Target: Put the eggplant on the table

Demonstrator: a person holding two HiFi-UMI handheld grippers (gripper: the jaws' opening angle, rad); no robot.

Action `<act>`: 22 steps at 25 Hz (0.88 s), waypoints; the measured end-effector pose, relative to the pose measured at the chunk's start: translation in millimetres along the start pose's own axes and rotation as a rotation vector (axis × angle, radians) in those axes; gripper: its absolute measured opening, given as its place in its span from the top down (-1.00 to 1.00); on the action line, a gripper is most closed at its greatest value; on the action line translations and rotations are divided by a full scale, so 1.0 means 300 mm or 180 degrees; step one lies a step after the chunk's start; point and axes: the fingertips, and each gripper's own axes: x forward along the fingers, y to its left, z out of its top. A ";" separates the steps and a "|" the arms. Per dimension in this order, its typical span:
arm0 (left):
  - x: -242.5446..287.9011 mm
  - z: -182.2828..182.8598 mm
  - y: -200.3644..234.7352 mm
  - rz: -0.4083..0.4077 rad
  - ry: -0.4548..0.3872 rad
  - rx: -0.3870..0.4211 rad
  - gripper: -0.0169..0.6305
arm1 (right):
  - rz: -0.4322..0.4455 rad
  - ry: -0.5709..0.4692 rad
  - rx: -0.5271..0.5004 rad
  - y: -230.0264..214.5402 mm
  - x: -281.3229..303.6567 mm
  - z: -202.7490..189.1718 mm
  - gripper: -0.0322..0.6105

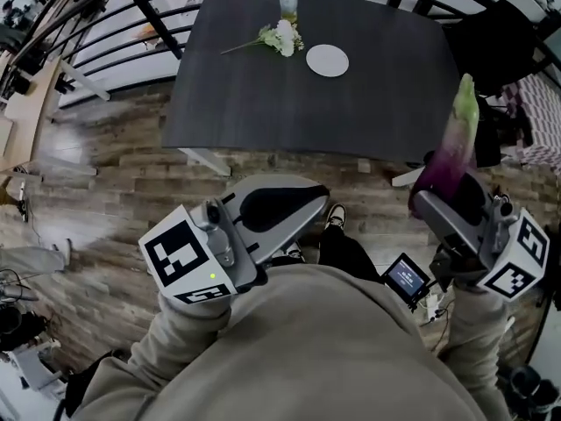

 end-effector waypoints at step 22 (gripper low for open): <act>0.381 0.126 0.298 0.0345 0.0011 0.0130 0.93 | 0.0339 -0.0031 0.0047 -0.467 0.044 0.257 0.11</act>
